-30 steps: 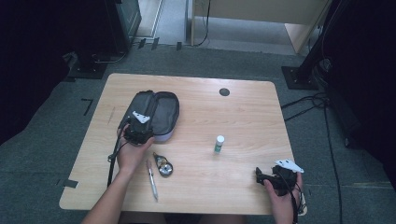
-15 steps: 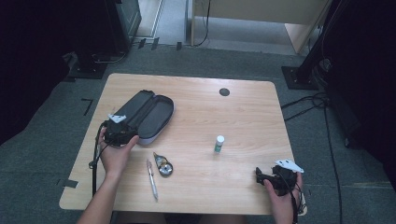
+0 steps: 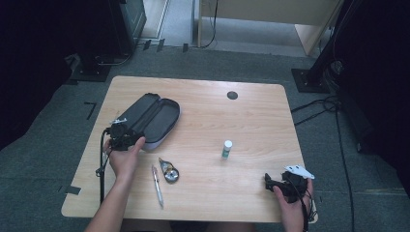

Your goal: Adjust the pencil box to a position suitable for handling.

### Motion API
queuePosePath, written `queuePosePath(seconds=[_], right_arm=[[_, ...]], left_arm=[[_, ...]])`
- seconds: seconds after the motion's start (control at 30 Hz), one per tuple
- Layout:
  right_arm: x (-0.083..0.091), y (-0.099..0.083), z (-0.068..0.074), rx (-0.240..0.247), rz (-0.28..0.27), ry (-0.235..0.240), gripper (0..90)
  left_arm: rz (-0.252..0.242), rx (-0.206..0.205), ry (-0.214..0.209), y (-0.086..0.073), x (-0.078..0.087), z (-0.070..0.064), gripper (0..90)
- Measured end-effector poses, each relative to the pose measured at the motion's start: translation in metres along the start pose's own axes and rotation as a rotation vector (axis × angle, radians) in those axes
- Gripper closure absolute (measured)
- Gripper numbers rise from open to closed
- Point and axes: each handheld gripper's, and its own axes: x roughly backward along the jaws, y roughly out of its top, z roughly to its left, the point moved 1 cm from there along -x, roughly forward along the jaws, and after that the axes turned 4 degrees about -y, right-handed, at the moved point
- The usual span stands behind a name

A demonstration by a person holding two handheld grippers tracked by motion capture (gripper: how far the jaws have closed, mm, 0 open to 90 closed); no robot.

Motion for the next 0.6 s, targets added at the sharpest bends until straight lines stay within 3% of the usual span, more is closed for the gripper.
queuePosePath(seconds=[0.13, 0.2, 0.3, 0.33, 0.43, 0.5, 0.6], right_arm=[[0.000, 0.000, 0.000, -0.002, 0.001, 0.000, 0.0], [0.000, 0.000, 0.000, -0.001, 0.000, 0.000, 0.0], [0.000, 0.000, 0.000, 0.000, 0.000, 0.000, 0.0], [0.000, 0.000, 0.000, 0.000, 0.000, 0.000, 0.0], [0.000, 0.000, 0.000, 0.000, 0.000, 0.000, 0.0], [0.000, 0.000, 0.000, 0.000, 0.000, 0.000, 0.0], [0.000, 0.000, 0.000, 0.001, 0.000, 0.000, 0.0]], left_arm=[[-0.005, -0.037, 0.029, -0.002, -0.002, -0.004, 43.2], [-0.007, -0.074, 0.048, -0.004, -0.005, -0.005, 52.2], [0.000, -0.096, 0.037, -0.006, -0.010, -0.005, 63.3], [-0.020, -0.091, 0.049, -0.006, -0.011, -0.005, 66.4], [-0.063, -0.081, 0.016, -0.002, -0.010, -0.001, 78.2], [-0.070, -0.099, 0.021, 0.000, -0.011, 0.000, 86.6], [-0.064, -0.114, -0.019, 0.004, -0.013, 0.003, 89.3]])
